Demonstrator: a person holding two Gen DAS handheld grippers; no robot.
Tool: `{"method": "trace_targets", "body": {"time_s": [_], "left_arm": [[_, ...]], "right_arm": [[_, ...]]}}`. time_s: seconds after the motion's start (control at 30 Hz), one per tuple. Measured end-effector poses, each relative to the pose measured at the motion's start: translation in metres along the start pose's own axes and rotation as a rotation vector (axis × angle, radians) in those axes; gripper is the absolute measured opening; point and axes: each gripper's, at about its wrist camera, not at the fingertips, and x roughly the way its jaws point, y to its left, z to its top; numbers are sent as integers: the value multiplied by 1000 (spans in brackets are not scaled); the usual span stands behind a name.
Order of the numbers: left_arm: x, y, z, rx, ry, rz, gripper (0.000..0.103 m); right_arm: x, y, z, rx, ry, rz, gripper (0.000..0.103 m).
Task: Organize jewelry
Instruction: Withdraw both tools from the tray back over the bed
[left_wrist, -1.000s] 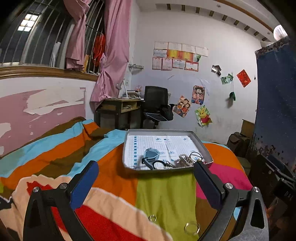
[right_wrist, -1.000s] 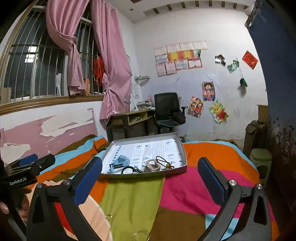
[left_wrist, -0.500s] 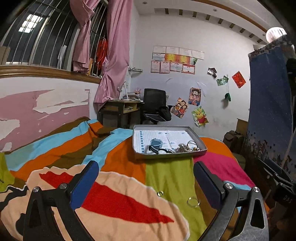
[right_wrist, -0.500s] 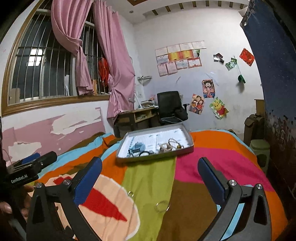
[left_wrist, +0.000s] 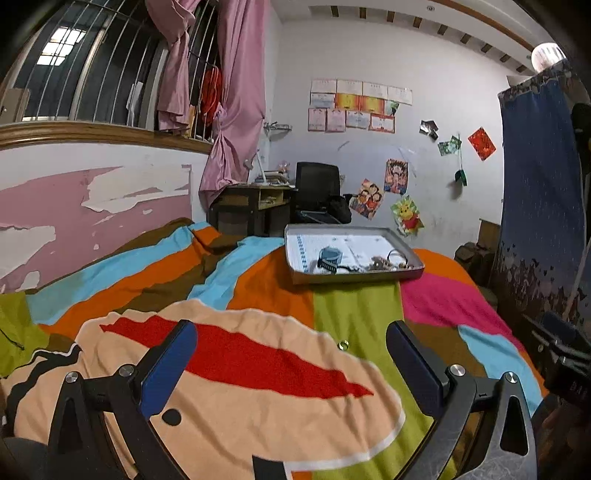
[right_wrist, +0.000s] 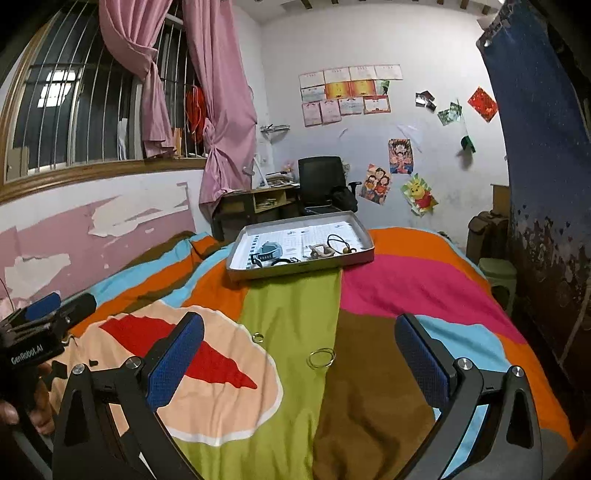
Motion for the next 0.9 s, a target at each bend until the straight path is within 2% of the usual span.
{"method": "trace_targets", "body": {"time_s": [0.17, 0.57, 0.73, 0.8, 0.9], "left_arm": [[9, -3, -4, 17, 78, -32, 103], [14, -5, -4, 10, 75, -39, 103], [24, -14, 4, 52, 76, -47, 103], [31, -17, 9, 72, 78, -41, 103], [45, -17, 16, 75, 79, -24, 103]], "right_arm": [[0, 1, -1, -8, 34, -16, 102], [6, 0, 0, 6, 59, -30, 102], [11, -5, 2, 40, 59, -33, 102], [15, -8, 3, 50, 55, -52, 102], [30, -13, 7, 41, 112, -104, 102]]}}
